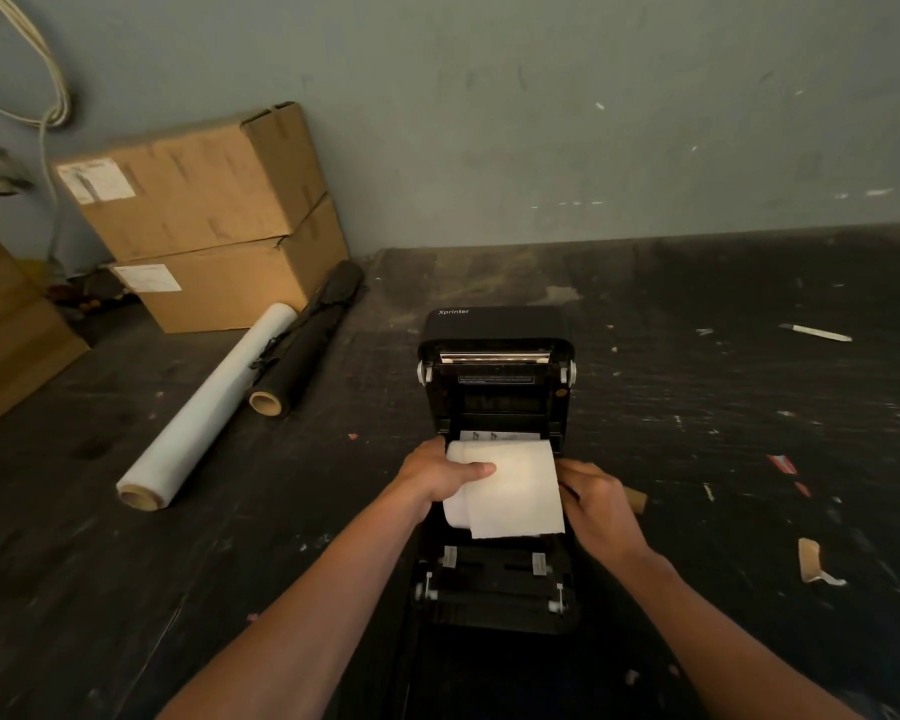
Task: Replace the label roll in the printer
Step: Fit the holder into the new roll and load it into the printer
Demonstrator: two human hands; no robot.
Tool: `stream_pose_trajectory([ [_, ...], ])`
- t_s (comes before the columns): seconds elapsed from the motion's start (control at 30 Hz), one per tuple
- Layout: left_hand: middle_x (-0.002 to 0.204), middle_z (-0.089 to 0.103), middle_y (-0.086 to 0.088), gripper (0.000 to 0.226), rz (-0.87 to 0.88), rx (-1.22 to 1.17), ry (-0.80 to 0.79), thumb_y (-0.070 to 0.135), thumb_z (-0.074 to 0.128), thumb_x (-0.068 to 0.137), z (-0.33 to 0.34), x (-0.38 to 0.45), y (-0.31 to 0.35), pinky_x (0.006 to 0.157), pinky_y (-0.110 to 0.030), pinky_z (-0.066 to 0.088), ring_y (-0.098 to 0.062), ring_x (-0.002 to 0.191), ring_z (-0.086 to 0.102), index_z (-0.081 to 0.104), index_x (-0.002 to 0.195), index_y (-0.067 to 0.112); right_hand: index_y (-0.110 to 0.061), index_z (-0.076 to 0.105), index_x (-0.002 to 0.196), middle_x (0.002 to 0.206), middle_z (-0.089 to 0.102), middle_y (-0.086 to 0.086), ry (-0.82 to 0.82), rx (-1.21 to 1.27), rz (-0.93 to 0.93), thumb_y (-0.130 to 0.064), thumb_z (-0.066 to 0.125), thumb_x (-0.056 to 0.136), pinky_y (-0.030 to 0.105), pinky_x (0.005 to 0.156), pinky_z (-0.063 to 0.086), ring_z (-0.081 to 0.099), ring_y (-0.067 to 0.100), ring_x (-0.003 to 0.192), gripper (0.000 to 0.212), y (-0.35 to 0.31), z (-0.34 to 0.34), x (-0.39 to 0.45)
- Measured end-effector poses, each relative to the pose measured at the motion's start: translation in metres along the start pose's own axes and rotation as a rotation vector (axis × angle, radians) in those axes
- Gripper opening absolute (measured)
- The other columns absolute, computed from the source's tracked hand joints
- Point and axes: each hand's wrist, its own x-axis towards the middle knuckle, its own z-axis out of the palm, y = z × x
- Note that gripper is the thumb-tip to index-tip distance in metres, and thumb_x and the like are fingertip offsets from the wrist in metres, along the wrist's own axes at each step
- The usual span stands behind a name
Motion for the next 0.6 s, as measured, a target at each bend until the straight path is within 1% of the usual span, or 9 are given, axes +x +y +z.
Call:
stream_pose_trajectory([
  [0.07, 0.126, 0.061, -0.006, 0.058, 0.002, 0.006, 0.002, 0.025, 0.080, 0.077, -0.0001, -0.0003, -0.0011, 0.085, -0.031, 0.045, -0.018, 0.104, 0.056, 0.054, 0.127, 0.014, -0.011, 0.061, 0.119, 0.123, 0.063, 0.004, -0.002, -0.009, 0.006, -0.004, 0.058, 0.087, 0.021, 0.099, 0.037, 0.054, 0.014, 0.115, 0.033, -0.0009, 0.0008, -0.0005],
  [0.17, 0.128, 0.060, -0.006, 0.062, -0.005, 0.022, 0.005, 0.027, 0.080, 0.077, 0.0005, -0.0010, -0.0034, 0.097, -0.037, 0.047, -0.022, 0.116, 0.055, 0.052, 0.131, 0.014, -0.012, 0.061, 0.120, 0.124, 0.062, 0.002, -0.017, -0.017, 0.018, -0.005, 0.058, 0.088, 0.024, 0.101, 0.038, 0.053, 0.013, 0.116, 0.033, -0.0018, 0.0008, -0.0011],
  [0.23, 0.128, 0.060, -0.006, 0.063, -0.001, 0.020, -0.002, 0.028, 0.080, 0.076, 0.0009, -0.0014, -0.0057, 0.100, -0.039, 0.046, -0.023, 0.117, 0.055, 0.052, 0.131, 0.014, -0.013, 0.061, 0.120, 0.125, 0.062, 0.002, -0.020, -0.024, 0.025, -0.006, 0.058, 0.088, 0.024, 0.101, 0.038, 0.054, 0.013, 0.116, 0.033, -0.0021, 0.0018, -0.0021],
  [0.3, 0.128, 0.060, -0.005, 0.063, 0.012, 0.023, 0.004, 0.029, 0.080, 0.076, 0.0015, -0.0025, -0.0065, 0.100, -0.039, 0.046, -0.022, 0.117, 0.055, 0.052, 0.131, 0.015, -0.012, 0.060, 0.121, 0.125, 0.061, 0.002, -0.016, -0.032, 0.040, -0.007, 0.058, 0.088, 0.025, 0.102, 0.038, 0.053, 0.013, 0.117, 0.034, -0.0038, 0.0012, -0.0018],
  [0.43, 0.127, 0.060, -0.005, 0.060, 0.013, 0.031, -0.003, 0.029, 0.080, 0.077, 0.0007, -0.0034, -0.0060, 0.092, -0.033, 0.047, -0.020, 0.112, 0.056, 0.053, 0.129, 0.014, -0.015, 0.059, 0.122, 0.125, 0.061, 0.001, -0.032, -0.066, 0.069, -0.009, 0.058, 0.089, 0.027, 0.100, 0.043, 0.053, 0.012, 0.116, 0.034, -0.0053, 0.0020, -0.0028],
  [0.53, 0.127, 0.060, -0.007, 0.062, 0.005, 0.039, -0.004, 0.029, 0.080, 0.077, -0.0002, -0.0038, -0.0052, 0.095, -0.036, 0.047, -0.022, 0.116, 0.056, 0.053, 0.130, 0.012, -0.016, 0.059, 0.122, 0.123, 0.062, 0.000, -0.018, -0.069, 0.102, -0.010, 0.057, 0.089, 0.025, 0.098, 0.042, 0.054, 0.012, 0.114, 0.033, -0.0077, 0.0033, -0.0027],
  [0.6, 0.128, 0.060, -0.007, 0.063, -0.001, 0.043, -0.007, 0.030, 0.080, 0.077, -0.0002, -0.0034, -0.0049, 0.096, -0.037, 0.047, -0.023, 0.117, 0.056, 0.052, 0.131, 0.012, -0.016, 0.056, 0.124, 0.125, 0.060, 0.002, -0.031, -0.062, 0.130, -0.011, 0.056, 0.090, 0.026, 0.099, 0.041, 0.054, 0.013, 0.115, 0.034, -0.0099, 0.0049, -0.0034],
])
